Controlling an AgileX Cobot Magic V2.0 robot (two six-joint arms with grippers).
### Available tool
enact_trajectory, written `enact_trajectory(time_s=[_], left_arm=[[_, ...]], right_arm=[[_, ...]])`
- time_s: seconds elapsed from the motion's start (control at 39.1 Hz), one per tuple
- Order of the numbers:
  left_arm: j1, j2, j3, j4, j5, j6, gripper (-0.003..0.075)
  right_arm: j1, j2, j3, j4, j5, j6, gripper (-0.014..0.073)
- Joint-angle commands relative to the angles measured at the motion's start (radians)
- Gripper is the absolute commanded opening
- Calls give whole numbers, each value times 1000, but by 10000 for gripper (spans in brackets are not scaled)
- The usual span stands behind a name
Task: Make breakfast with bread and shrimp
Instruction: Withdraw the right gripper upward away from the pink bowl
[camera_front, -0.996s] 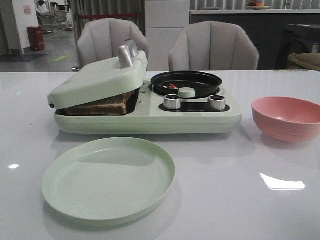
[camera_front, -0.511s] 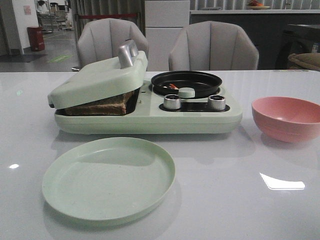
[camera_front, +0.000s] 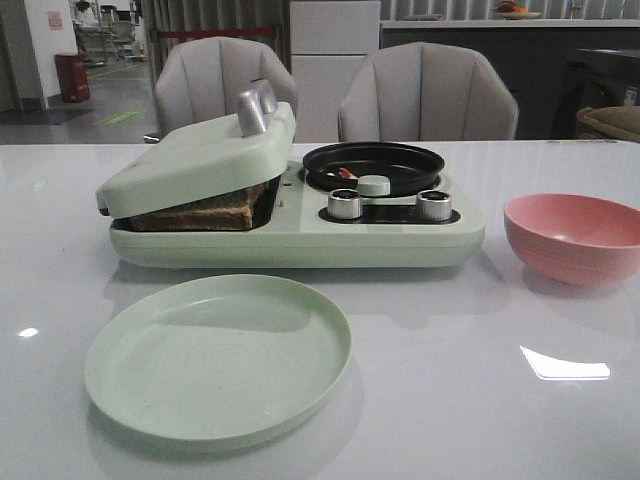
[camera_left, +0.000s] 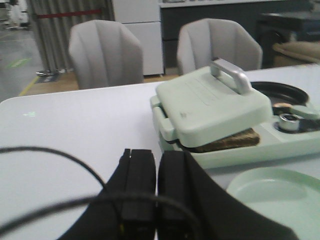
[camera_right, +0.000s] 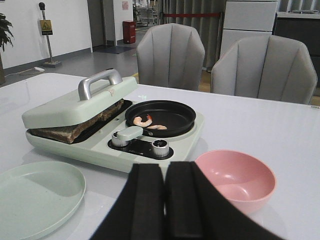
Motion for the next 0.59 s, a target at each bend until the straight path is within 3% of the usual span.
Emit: enact_trajectory(time_s=[0.0, 0.28, 0.56], left_arm=[[34, 13, 39, 117, -195, -162, 113], [127, -46, 148, 117, -264, -188, 113], [131, -46, 148, 117, -266, -203, 113]], right_arm=[[-1, 9, -26, 0, -71, -10, 152], [-1, 9, -26, 0, -71, -10, 152], [-1, 9, -26, 0, -71, -10, 152]])
